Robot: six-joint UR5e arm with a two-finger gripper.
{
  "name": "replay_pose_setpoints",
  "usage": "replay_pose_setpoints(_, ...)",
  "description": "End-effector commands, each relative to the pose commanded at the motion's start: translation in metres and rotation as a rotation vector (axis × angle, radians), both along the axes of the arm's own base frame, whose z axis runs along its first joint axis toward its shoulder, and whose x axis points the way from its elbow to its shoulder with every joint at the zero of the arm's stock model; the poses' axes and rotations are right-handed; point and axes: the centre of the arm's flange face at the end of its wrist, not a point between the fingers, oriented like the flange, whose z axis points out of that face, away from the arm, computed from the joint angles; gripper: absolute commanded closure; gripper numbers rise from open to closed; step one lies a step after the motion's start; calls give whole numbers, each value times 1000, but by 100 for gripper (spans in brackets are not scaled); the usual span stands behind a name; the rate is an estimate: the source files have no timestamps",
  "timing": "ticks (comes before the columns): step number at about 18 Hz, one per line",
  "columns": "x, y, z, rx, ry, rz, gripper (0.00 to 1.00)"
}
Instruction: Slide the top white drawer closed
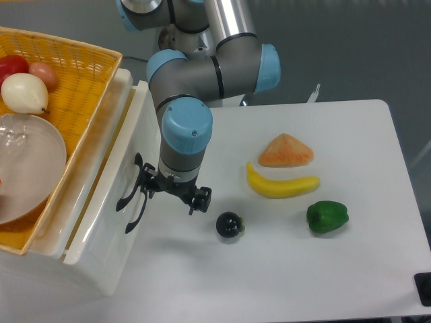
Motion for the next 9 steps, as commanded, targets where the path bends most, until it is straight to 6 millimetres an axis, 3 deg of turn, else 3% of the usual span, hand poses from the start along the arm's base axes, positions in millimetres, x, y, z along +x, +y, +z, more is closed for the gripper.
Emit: replay_pose_setpoints(9, 2, 1, 0, 2, -9, -1, 0)
